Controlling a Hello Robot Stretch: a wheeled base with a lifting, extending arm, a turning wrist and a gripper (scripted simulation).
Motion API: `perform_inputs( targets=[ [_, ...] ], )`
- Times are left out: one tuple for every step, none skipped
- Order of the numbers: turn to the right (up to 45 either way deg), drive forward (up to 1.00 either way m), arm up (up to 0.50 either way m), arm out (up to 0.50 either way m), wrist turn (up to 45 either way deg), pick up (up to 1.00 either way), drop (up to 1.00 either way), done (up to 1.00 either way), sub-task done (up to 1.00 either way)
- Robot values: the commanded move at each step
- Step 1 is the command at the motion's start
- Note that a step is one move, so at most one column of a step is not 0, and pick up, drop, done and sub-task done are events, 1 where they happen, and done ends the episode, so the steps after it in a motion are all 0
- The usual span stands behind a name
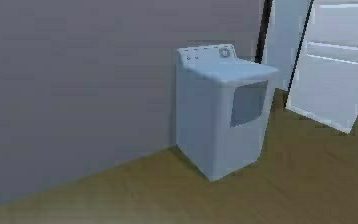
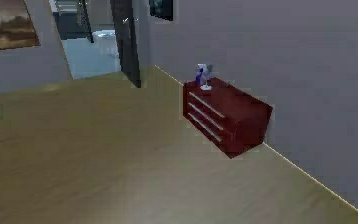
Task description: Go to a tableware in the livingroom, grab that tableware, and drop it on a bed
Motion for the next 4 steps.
perform_inputs(
  targets=[
    [45.0,0.00,0.00,0.00,0.0,0.00,0.00,0.00,0.00],
    [0.0,1.00,0.00,0.00,0.0,0.00,0.00,0.00,0.00],
    [0.0,0.95,0.00,0.00,0.0,0.00,0.00,0.00,0.00],
    [-27.0,0.00,0.00,0.00,0.0,0.00,0.00,0.00,0.00]
  ],
)
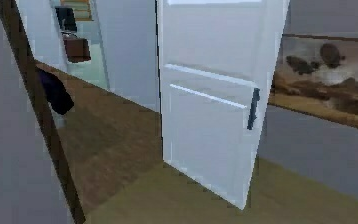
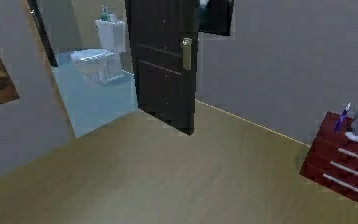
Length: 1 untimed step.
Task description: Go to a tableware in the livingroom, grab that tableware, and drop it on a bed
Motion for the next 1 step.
perform_inputs(
  targets=[
    [-3.0,0.00,0.00,0.00,0.0,0.00,0.00,0.00,0.00]
  ],
)
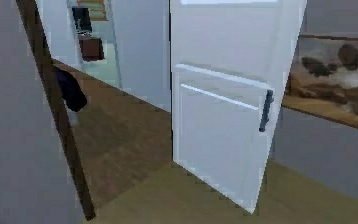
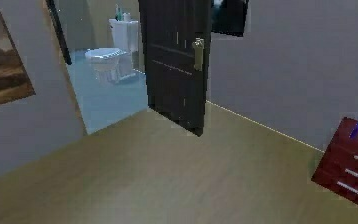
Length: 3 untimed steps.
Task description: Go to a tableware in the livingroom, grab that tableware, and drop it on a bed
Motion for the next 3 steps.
perform_inputs(
  targets=[
    [0.0,0.35,0.00,0.00,0.0,0.00,0.00,0.00,0.00],
    [12.0,0.00,0.00,0.00,0.0,0.00,0.00,0.00,0.00],
    [0.0,0.30,0.00,0.00,0.0,0.00,0.00,0.00,0.00]
  ],
)
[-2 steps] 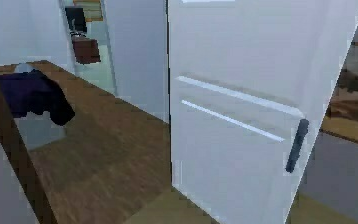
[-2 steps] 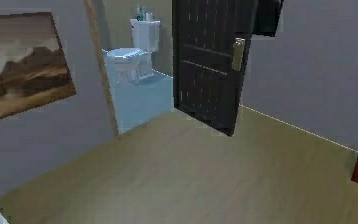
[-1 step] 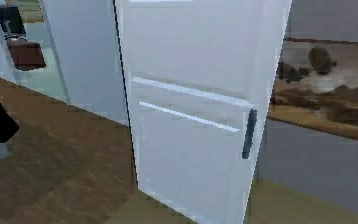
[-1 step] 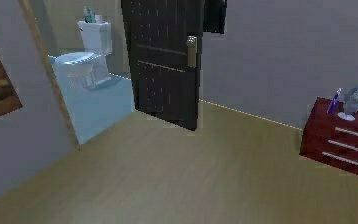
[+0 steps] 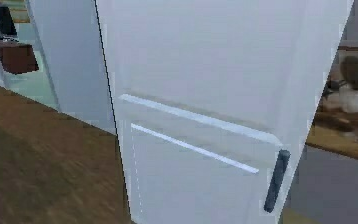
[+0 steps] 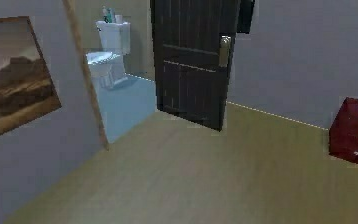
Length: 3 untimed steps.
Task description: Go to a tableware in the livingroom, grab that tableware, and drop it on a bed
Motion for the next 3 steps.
perform_inputs(
  targets=[
    [-33.0,0.00,0.00,0.00,0.0,0.00,0.00,0.00,0.00],
    [0.0,0.80,0.00,0.00,0.0,0.00,0.00,0.00,0.00],
    [-27.0,0.00,0.00,0.00,0.0,0.00,0.00,0.00,0.00]
  ],
)
